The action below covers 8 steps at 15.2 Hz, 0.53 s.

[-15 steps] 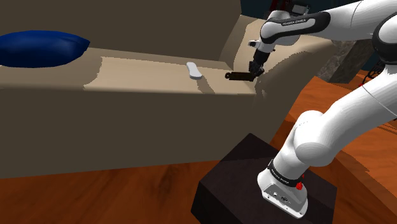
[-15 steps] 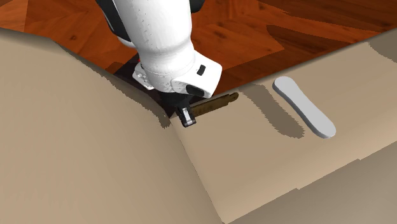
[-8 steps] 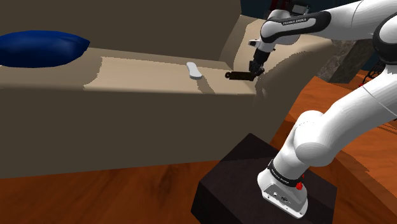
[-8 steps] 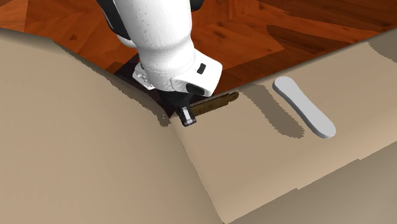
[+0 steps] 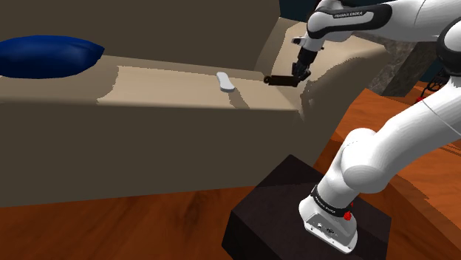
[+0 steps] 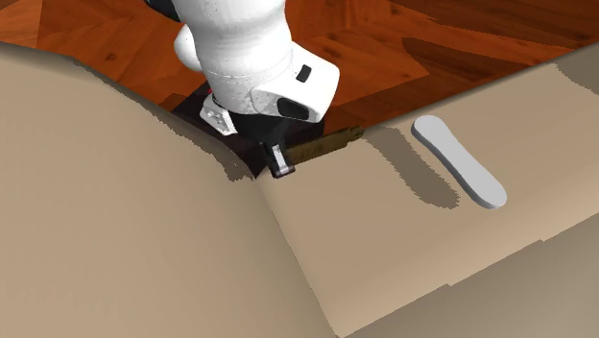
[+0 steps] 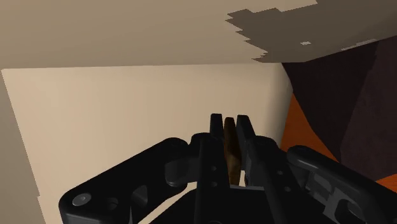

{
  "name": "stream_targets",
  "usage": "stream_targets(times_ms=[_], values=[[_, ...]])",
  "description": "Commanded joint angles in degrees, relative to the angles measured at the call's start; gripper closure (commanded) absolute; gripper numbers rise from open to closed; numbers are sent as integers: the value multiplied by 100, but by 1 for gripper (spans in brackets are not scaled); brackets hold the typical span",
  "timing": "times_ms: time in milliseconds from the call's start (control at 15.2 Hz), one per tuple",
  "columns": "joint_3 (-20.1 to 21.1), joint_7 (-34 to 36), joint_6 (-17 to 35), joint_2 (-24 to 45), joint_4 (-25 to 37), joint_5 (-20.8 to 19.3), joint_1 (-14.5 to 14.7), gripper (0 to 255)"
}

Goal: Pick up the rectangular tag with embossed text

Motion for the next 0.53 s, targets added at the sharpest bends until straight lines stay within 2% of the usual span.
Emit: stream_targets(times_ms=[0,462], values=[[44,14,-173,-18,153,11,7,255],[114,13,-565,-20,540,49,30,255]])
